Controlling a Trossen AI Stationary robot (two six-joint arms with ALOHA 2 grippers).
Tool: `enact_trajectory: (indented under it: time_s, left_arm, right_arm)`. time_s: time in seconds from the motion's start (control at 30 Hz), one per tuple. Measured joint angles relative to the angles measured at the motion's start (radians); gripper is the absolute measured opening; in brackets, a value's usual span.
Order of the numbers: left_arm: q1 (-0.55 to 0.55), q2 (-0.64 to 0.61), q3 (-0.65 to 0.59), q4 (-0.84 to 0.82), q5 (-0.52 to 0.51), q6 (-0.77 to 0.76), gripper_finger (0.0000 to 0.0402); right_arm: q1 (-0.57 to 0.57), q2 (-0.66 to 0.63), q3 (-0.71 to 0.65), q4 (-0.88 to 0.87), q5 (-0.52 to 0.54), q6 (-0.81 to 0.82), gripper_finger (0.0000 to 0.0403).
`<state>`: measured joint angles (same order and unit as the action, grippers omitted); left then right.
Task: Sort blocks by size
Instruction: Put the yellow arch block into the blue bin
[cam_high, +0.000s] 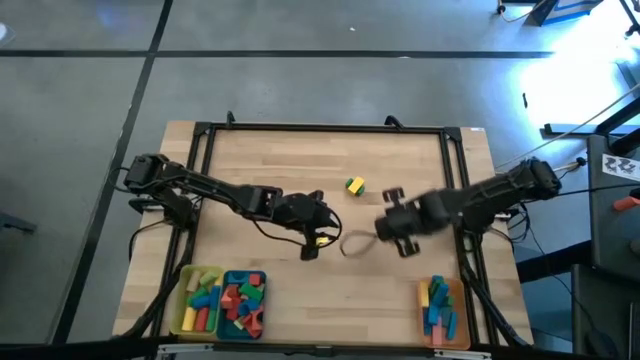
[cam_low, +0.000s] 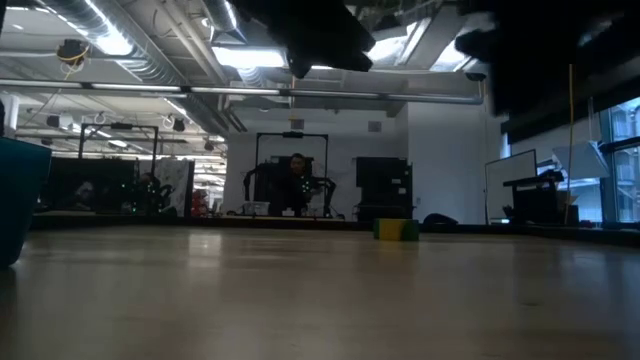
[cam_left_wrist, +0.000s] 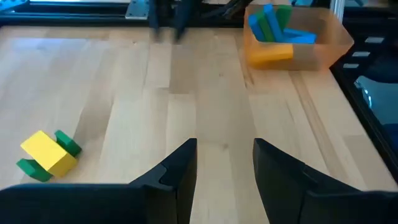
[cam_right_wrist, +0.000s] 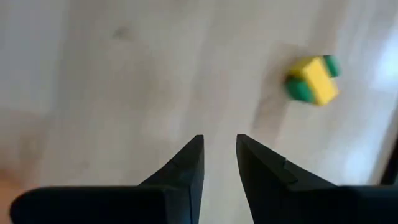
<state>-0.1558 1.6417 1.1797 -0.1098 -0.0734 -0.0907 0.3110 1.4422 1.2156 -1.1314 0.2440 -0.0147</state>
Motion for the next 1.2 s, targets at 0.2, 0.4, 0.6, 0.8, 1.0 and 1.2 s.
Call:
enact_trajectory:
  time_s: [0.2,0.4,0.6,0.8,1.0,1.2]
  left_arm:
    - [-0.002,-0.002,0.0,-0.022,0.001,0.018,0.0134]
    - [0.002,-0.036,0.0,-0.104,0.0,0.047,0.0134]
    - [0.02,-0.1,0.0,-0.179,-0.029,0.089,0.0134]
    - [0.051,-0.131,-0.019,-0.218,-0.047,0.092,0.0134]
    - [0.082,-0.131,-0.063,-0.213,-0.047,0.078,0.0134]
    - [0.094,-0.131,-0.081,-0.222,-0.05,0.052,0.0134]
  right_arm:
    - [-0.231,0.0,0.0,0.144,-0.029,-0.193,0.0097]
    - [-0.381,0.0,0.0,0.291,-0.084,-0.278,0.0097]
    - [-0.507,0.056,0.0,0.324,-0.123,-0.287,0.0097]
    - [-0.6,0.179,0.0,0.339,-0.116,-0.378,0.0097]
    - [-0.613,0.258,0.0,0.441,-0.027,-0.412,0.0097]
    - [-0.613,0.29,0.0,0.466,-0.03,-0.405,0.0097]
